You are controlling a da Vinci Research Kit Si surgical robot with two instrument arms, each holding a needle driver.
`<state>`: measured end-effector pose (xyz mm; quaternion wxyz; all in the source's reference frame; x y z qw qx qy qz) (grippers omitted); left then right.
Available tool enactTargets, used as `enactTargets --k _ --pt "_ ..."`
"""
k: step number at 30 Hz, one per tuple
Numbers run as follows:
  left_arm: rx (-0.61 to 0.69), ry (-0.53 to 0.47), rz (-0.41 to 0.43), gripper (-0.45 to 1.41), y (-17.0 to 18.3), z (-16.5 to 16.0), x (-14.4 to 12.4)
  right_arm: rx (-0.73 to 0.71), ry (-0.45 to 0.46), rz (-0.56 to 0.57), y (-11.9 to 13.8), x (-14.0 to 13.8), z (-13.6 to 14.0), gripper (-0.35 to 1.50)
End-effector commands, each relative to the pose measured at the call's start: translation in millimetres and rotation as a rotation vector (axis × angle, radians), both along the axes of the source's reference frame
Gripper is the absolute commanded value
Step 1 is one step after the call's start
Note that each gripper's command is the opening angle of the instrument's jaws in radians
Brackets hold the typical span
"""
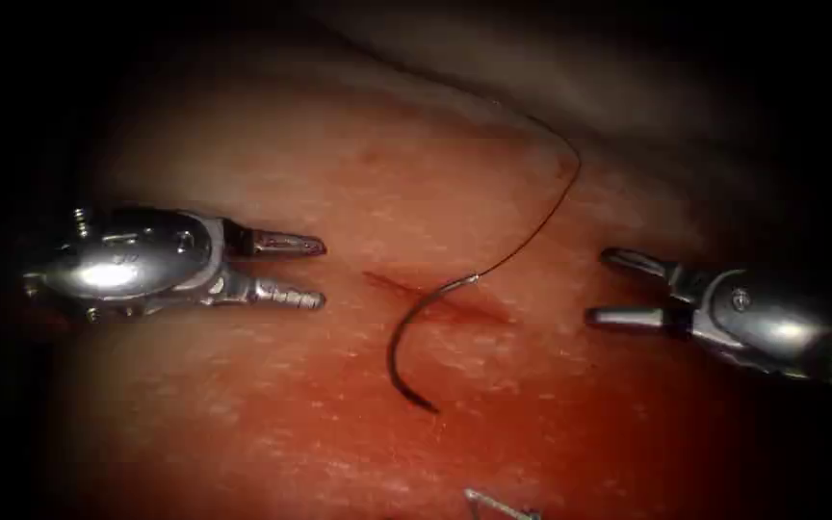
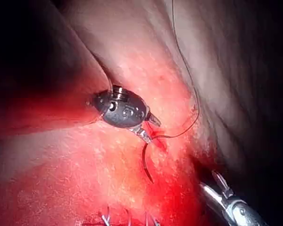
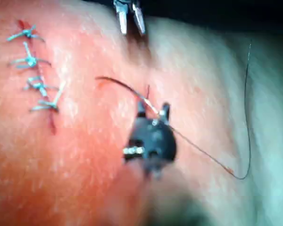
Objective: Wound Closure
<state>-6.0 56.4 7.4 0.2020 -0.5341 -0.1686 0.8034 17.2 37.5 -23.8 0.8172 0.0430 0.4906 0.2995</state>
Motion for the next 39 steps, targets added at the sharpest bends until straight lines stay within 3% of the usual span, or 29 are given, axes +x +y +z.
enactTargets --k 1,8,12,20,27,39 --pt "0.004 0.0 0.0 0.46 -0.6 0.6 -0.6 0.0 0.002 0.0 -0.1 0.7 0.4 0.45" --pt "-0.002 0.002 -0.001 0.54 -0.8 0.5 -0.8 -0.001 0.004 -0.003 -0.3 0.7 0.4 0.53" --pt "0.016 -0.038 0.042 0.55 -1.4 -0.1 -1.6 0.0 0.002 -0.001 -0.4 0.6 0.1 0.58" --pt "0.062 0.022 0.259 0.65 -2.7 -2.2 -6.0 0.001 0.002 0.0 -0.6 0.7 -0.2 0.68" --pt "0.084 0.153 0.446 0.71 -3.3 -1.8 -5.9 0.0 0.002 0.0 -0.7 0.7 -0.2 0.73" --pt "0.086 0.12 0.595 0.71 -4.3 0.7 -9.1 -0.003 0.001 0.001 -0.8 0.8 0.2 0.73"
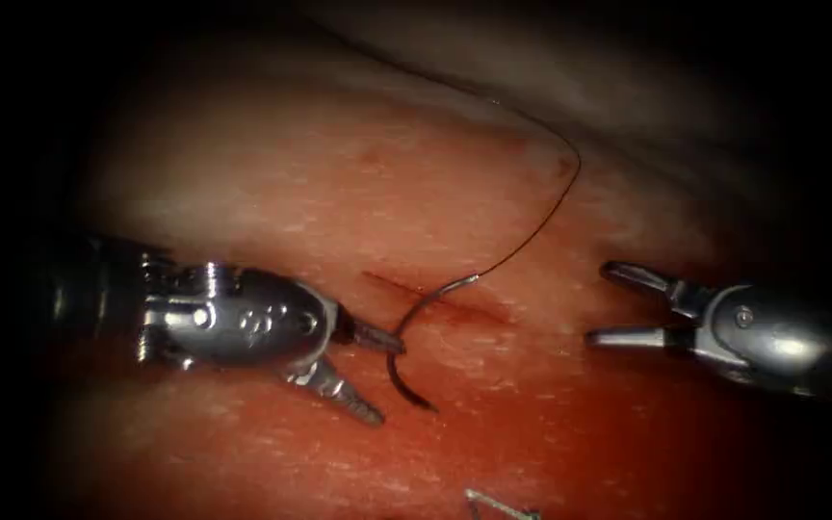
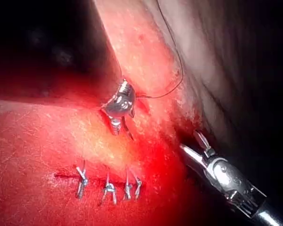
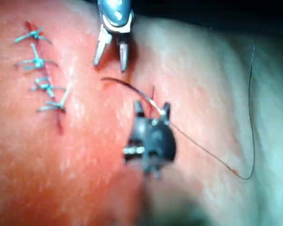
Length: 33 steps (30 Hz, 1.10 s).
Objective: Wound Closure
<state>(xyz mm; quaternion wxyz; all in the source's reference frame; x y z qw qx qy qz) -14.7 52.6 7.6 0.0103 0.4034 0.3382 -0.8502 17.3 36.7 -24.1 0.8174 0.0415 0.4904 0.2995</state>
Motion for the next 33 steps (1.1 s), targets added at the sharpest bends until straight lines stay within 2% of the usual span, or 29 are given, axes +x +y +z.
enactTargets --k 1,10,12,13,14,16,18,19,20,24,25,26,27,28,30,33 --pt "0.002 -0.001 0.0 0.71 -0.5 0.6 -0.5 -0.001 0.003 0.0 -0.1 0.8 0.5 0.73" --pt "-0.022 -0.01 0.06 0.69 -1.3 3.4 -2.8 -0.004 0.002 0.0 -0.1 0.8 0.8 0.73" --pt "-0.034 -0.01 0.064 0.46 -1.5 4.4 -3.0 -0.004 0.002 0.0 -0.1 0.8 0.8 0.73" --pt "-0.04 -0.009 0.065 0.15 -1.5 4.9 -2.9 -0.004 0.002 0.0 -0.1 0.8 0.8 0.73" --pt "-0.057 -0.002 0.054 0.03 -1.5 5.2 -2.9 -0.004 0.002 0.0 -0.1 0.8 0.8 0.73" --pt "-0.072 0.004 0.044 -0.09 -1.5 5.4 -2.5 -0.004 0.002 0.0 -0.1 0.8 0.8 0.73" --pt "-0.089 0.028 -0.006 -0.35 -0.8 5.1 -1.9 0.011 0.006 0.01 -0.2 0.9 0.8 0.7" --pt "-0.089 0.028 -0.006 -0.35 -0.8 5.1 -1.9 0.011 0.006 0.01 -0.2 0.9 0.8 0.7" --pt "-0.086 -0.011 -0.076 -0.35 -0.1 4.7 -1.4 0.046 0.014 0.031 -0.2 1.1 0.8 0.66" --pt "-0.137 -0.064 -0.208 -0.35 0.3 4.4 -0.5 0.116 0.045 0.092 -0.4 1.7 0.8 0.58" --pt "-0.157 -0.088 -0.211 -0.35 0.3 4.4 -0.3 0.154 0.066 0.127 -0.6 1.9 0.9 0.46" --pt "-0.187 -0.153 -0.188 -0.35 0.0 4.4 0.1 0.208 0.097 0.178 -0.8 2.4 0.9 0.23" --pt "-0.187 -0.153 -0.188 -0.35 0.0 4.4 0.1 0.208 0.097 0.178 -0.8 2.4 0.9 0.23" --pt "-0.224 -0.269 -0.132 -0.35 -0.6 4.4 0.6 0.298 0.163 0.254 -0.8 3.5 1.2 0.13" --pt "-0.287 -0.344 -0.111 -0.35 -1.1 4.1 1.0 0.383 0.213 0.317 -0.6 4.5 1.6 0.13" --pt "-0.389 -0.481 -0.13 -0.35 -1.3 2.9 1.4 0.536 0.308 0.448 -0.4 6.4 2.6 0.13"
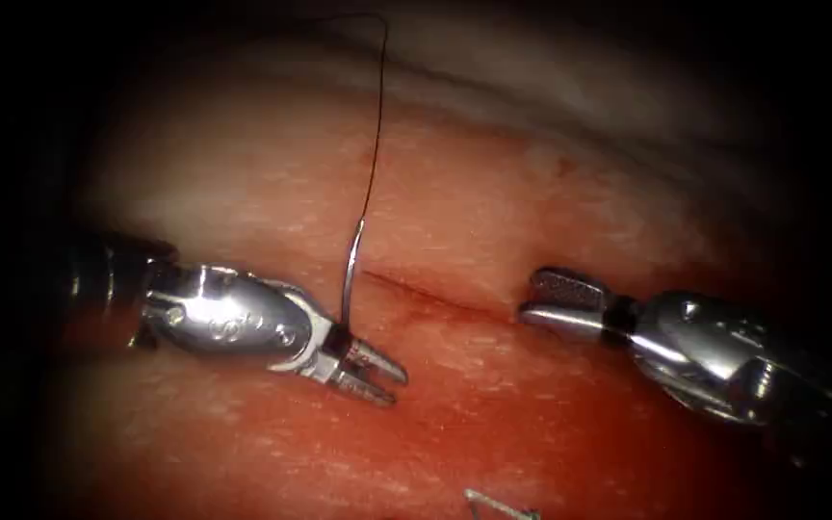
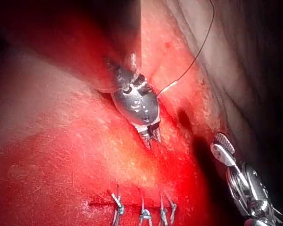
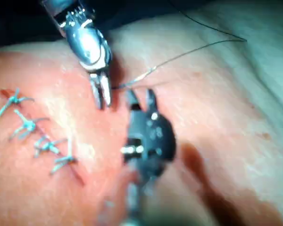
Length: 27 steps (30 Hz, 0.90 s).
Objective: Wound Closure
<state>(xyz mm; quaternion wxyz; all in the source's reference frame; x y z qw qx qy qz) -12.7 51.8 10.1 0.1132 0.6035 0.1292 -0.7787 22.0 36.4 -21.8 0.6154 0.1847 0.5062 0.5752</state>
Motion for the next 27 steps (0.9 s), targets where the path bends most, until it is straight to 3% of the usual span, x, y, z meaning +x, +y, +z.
enactTargets --k 1,11,17,27 --pt "-0.052 -0.065 -0.011 -0.35 -0.3 -0.3 -0.3 0.053 0.046 0.033 -0.1 2.8 0.9 0.14" --pt "-0.268 -0.256 0.021 -0.35 0.6 -3.4 -0.8 0.15 0.141 0.005 -0.7 6.6 2.1 0.34" --pt "-0.311 -0.281 0.042 -0.35 -0.3 -3.1 -1.7 0.201 0.276 0.021 -0.6 7.3 1.3 0.81" --pt "-0.337 -0.293 0.047 -0.35 -0.3 -3.6 -1.8 0.238 0.282 0.076 -0.9 8.5 1.2 0.86"
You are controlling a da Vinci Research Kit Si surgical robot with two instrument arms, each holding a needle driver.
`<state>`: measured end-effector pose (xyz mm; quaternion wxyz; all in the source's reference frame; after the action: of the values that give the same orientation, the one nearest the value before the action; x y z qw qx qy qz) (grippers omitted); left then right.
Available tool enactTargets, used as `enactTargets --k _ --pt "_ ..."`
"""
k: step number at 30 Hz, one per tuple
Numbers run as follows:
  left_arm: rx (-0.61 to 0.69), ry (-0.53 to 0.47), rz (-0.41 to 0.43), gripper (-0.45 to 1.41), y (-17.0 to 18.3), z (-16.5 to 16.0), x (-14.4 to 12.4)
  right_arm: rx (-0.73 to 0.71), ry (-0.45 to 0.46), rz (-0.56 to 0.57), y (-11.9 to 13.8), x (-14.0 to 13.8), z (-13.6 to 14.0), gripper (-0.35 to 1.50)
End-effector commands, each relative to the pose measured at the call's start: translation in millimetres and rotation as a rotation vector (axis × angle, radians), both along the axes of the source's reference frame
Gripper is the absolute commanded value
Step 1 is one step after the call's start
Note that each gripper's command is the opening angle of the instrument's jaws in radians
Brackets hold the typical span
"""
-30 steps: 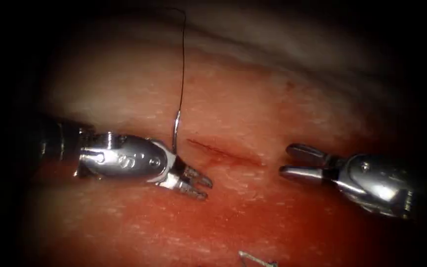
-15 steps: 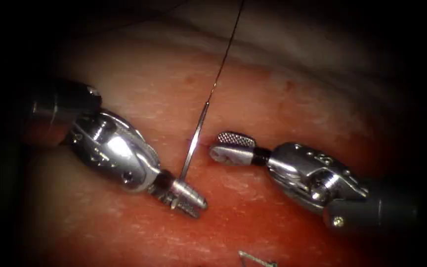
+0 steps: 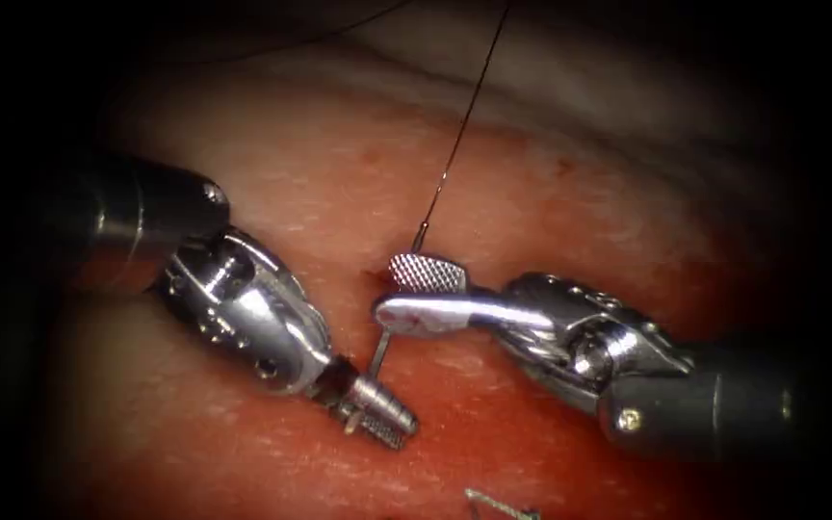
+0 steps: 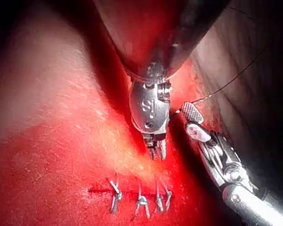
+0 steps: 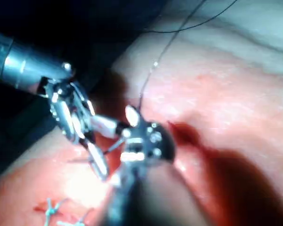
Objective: Wound Closure
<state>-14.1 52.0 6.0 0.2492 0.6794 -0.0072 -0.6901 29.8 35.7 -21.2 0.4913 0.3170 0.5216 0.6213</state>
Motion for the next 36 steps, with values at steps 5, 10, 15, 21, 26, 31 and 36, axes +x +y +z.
enactTargets --k 5,10,15,21,26,31,36 --pt "-0.001 0.012 -0.019 -0.35 0.0 0.4 0.0 0.02 -0.007 -0.013 -0.8 -0.8 0.0 0.85" --pt "-0.009 0.03 -0.046 -0.35 0.7 1.2 0.5 0.029 -0.019 0.0 -0.6 -1.6 -1.1 0.85" --pt "-0.011 0.039 -0.058 -0.35 0.5 0.9 0.4 0.026 -0.049 0.013 -0.5 -2.0 -0.6 0.9" --pt "-0.093 0.018 -0.061 -0.35 -0.5 -0.6 -0.7 0.035 -0.076 0.045 -0.4 -1.9 1.1 0.88" --pt "-0.121 0.01 -0.061 -0.35 -0.5 -0.6 -0.9 0.065 -0.064 0.057 -0.6 -1.7 1.1 0.88" --pt "-0.146 0.025 -0.054 -0.35 -0.7 -0.2 -1.1 0.1 -0.045 0.06 -0.7 -0.5 0.6 0.81" --pt "-0.159 0.033 -0.05 -0.35 -0.8 -0.4 -1.3 0.107 -0.052 0.068 -0.8 0.7 0.8 0.81"
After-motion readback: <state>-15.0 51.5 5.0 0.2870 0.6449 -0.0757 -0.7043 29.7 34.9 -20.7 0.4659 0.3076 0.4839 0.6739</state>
